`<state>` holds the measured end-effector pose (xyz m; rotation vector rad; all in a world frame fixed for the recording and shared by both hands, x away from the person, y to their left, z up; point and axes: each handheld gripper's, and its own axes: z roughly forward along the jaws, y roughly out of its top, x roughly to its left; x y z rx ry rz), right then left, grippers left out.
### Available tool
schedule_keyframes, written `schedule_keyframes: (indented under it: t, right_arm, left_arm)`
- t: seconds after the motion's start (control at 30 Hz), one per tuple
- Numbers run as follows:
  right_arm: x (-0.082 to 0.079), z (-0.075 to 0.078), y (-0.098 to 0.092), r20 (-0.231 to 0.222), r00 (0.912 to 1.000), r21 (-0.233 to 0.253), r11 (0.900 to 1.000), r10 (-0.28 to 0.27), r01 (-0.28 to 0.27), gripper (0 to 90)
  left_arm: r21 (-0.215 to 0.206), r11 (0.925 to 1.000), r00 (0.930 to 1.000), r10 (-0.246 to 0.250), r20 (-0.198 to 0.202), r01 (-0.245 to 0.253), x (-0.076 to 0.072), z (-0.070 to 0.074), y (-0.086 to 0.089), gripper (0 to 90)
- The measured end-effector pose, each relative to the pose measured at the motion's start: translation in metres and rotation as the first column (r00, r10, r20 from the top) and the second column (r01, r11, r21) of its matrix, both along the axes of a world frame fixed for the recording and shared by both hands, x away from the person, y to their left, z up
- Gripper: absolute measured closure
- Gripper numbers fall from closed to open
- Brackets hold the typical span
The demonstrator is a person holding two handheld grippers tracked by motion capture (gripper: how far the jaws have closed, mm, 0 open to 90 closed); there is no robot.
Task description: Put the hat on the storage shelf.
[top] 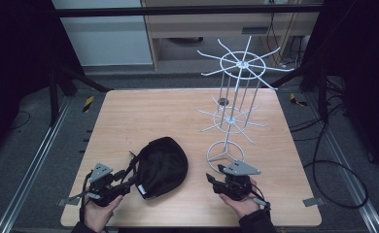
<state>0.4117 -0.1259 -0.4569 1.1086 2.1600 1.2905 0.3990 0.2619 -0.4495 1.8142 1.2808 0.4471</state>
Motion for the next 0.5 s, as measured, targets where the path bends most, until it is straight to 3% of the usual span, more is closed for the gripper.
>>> schedule_keyframes:
  t: [0.13,0.5]
  right_arm:
    - [0.007,0.003,0.025,-0.008,0.9990,-0.008,0.999,0.044,-0.044,47.5]
    - [0.024,0.000,0.057,-0.033,0.9988,0.000,0.999,0.036,-0.036,48.4]
  left_arm:
    - [0.014,0.9999,0.9996,-0.007,-0.028,0.008,0.003,-0.004,-0.005,45.5]
    - [0.033,0.9993,0.9941,-0.012,-0.108,0.016,0.012,-0.016,-0.012,53.5]
